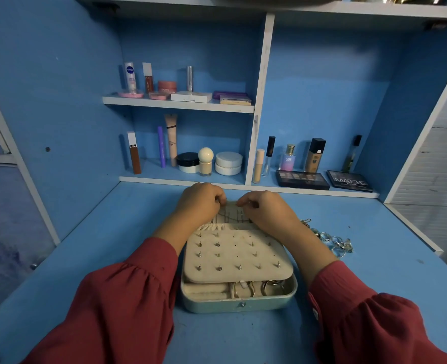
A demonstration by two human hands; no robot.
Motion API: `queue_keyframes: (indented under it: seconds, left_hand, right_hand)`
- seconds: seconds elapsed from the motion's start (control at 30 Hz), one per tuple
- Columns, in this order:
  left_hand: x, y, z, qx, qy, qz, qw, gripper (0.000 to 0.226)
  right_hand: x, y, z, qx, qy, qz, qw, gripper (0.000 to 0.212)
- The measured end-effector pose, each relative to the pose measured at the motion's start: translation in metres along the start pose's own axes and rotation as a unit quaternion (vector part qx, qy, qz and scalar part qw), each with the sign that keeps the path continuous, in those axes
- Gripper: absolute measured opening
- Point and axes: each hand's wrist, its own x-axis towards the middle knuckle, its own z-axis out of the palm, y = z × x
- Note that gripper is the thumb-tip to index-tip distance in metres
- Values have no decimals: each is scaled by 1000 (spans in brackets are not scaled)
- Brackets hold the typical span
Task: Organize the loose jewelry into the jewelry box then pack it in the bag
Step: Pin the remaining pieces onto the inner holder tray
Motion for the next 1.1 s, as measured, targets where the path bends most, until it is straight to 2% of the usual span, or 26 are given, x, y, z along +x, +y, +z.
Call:
queue_keyframes:
  seconds: [0.3, 0.53, 0.7, 1.1]
  left_hand:
    - [-1, 5, -2, 60, 2, 28, 998, 22]
    - [0, 5, -2, 85, -15, 20, 996, 26]
    - [-1, 7, -1, 99, 19, 54, 993, 24]
    - [5, 4, 5, 186, 12, 108, 977, 26]
  right_hand:
    - [2, 2, 3, -30, -4, -8, 1000, 30]
    - [1, 1, 2, -35, -4, -8, 999, 30]
    - [0, 1, 2, -35, 8, -4, 999, 30]
    - [2, 2, 2, -42, 30, 18, 998, 28]
